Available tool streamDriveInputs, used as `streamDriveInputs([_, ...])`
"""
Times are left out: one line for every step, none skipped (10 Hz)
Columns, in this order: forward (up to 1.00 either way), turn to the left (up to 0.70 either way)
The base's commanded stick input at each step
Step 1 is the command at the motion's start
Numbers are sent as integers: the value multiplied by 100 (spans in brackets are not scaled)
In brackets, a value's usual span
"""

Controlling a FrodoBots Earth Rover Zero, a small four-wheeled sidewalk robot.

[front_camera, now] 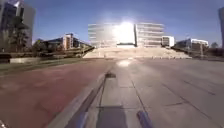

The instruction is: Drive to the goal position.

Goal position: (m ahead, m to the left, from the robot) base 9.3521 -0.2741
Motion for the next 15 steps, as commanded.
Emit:
streamDriveInputs([70, -12])
streamDriveInputs([70, -12])
streamDriveInputs([70, -12])
streamDriveInputs([70, -7])
streamDriveInputs([70, -2])
streamDriveInputs([70, 0])
streamDriveInputs([70, -4])
streamDriveInputs([70, -11])
streamDriveInputs([70, -13])
streamDriveInputs([70, -13])
streamDriveInputs([70, -13])
streamDriveInputs([70, -13])
streamDriveInputs([70, -13])
streamDriveInputs([70, -13])
streamDriveInputs([70, -13])
